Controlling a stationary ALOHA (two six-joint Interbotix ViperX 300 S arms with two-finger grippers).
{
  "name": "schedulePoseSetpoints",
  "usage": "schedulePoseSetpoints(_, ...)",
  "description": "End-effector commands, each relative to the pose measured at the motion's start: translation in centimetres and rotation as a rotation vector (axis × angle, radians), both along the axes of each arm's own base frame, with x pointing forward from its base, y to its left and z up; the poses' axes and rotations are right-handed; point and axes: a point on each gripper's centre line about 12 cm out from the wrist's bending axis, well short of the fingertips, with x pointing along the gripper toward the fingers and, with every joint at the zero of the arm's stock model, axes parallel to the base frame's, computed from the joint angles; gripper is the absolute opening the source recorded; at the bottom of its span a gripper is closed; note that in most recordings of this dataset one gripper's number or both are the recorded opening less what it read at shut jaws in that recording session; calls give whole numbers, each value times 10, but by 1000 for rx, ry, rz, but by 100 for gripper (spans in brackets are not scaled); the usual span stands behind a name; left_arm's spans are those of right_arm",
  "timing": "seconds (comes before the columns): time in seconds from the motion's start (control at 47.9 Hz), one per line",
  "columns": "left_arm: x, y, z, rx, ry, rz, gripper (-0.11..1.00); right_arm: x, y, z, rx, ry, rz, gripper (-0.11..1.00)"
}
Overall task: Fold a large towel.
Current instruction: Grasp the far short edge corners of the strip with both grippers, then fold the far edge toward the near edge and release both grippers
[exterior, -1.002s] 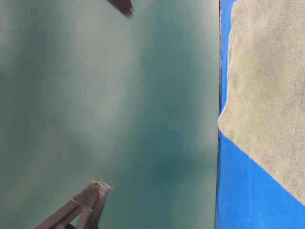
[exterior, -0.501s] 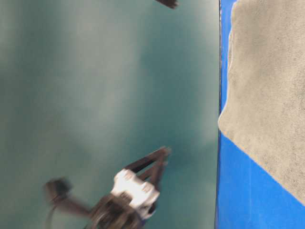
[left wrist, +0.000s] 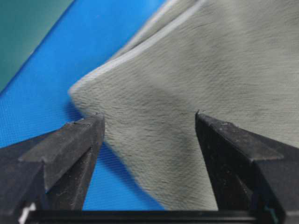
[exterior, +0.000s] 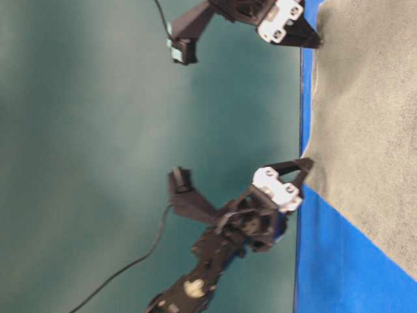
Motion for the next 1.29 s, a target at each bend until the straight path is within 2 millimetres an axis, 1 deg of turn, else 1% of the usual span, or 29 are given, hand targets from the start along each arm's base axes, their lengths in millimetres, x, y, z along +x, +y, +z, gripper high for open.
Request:
schedulePoseSetpoints(0.0, 1, 11, 7, 13, -19, 17, 74, 1, -14, 3, -17, -29, -12, 57)
schedulePoseSetpoints(0.084, -3, 15, 4, 7, -8, 29, 71, -3, -19, -1, -15, -30, -21, 57)
schedulePoseSetpoints(0.146, -6, 16, 3, 3, 0, 33, 66, -5, -22, -3, -13, -33, -27, 57)
schedulePoseSetpoints(0.188, -7, 16, 3, 2, 3, 34, 58, -6, -24, -4, -11, -31, -31, 57)
schedulePoseSetpoints(0.251, -7, 16, 2, 0, 7, 33, 42, -7, -24, -6, -9, -29, -32, 53)
schedulePoseSetpoints(0.313, -8, 15, 1, -3, 15, 31, 25, -7, -25, -6, -10, -31, -31, 41)
schedulePoseSetpoints(0.397, -8, 15, 1, 0, 20, 28, 5, -5, -25, -4, -15, -44, -21, 16)
schedulePoseSetpoints(0.418, -8, 15, 1, 0, 22, 27, 3, -3, -26, -4, -18, -51, -17, 10)
schedulePoseSetpoints(0.439, -8, 15, 2, 1, 22, 26, 3, -3, -26, -3, -18, -58, -16, 6)
schedulePoseSetpoints(0.459, -8, 15, 2, 1, 22, 25, 3, -1, -26, -2, -21, -67, -12, 4)
schedulePoseSetpoints(0.522, -8, 15, 6, 4, 22, 23, 3, 1, -27, 1, -27, -87, -7, 4)
schedulePoseSetpoints(0.585, -9, 14, 17, 9, 13, 23, 3, 3, -28, 7, -36, -106, -8, 4)
schedulePoseSetpoints(0.668, -13, 11, 40, 24, -12, 21, 3, 4, -27, 21, -59, -131, -12, 4)
schedulePoseSetpoints(0.71, -16, 8, 59, 40, -36, 19, 3, 3, -26, 30, -75, -141, -13, 4)
schedulePoseSetpoints(0.814, -28, 1, 96, 79, -97, 19, 3, 2, -18, 58, -121, -166, -10, 4)
schedulePoseSetpoints(0.919, -40, -9, 118, 108, -132, 12, 3, 2, -7, 88, -171, -189, -3, 4)
schedulePoseSetpoints(0.981, -47, -17, 120, 110, -133, 3, 3, 4, 3, 100, -187, -206, 15, 4)
schedulePoseSetpoints(1.023, -50, -25, 121, 106, -131, -8, 3, 6, 9, 104, -189, -209, 24, 4)
schedulePoseSetpoints(1.107, -55, -42, 117, 97, -121, -39, 3, 13, 26, 109, -179, -217, 58, 4)
schedulePoseSetpoints(1.148, -57, -54, 114, 90, -115, -63, 3, 16, 37, 109, -170, -212, 79, 4)
schedulePoseSetpoints(1.19, -59, -67, 111, 82, -105, -90, 3, 21, 51, 108, -153, -201, 103, 4)
schedulePoseSetpoints(1.211, -59, -74, 109, 79, -101, -106, 3, 23, 62, 105, -136, -187, 122, 4)
schedulePoseSetpoints(1.274, -62, -99, 102, 66, -84, -164, 3, 28, 88, 99, -96, -152, 164, 4)
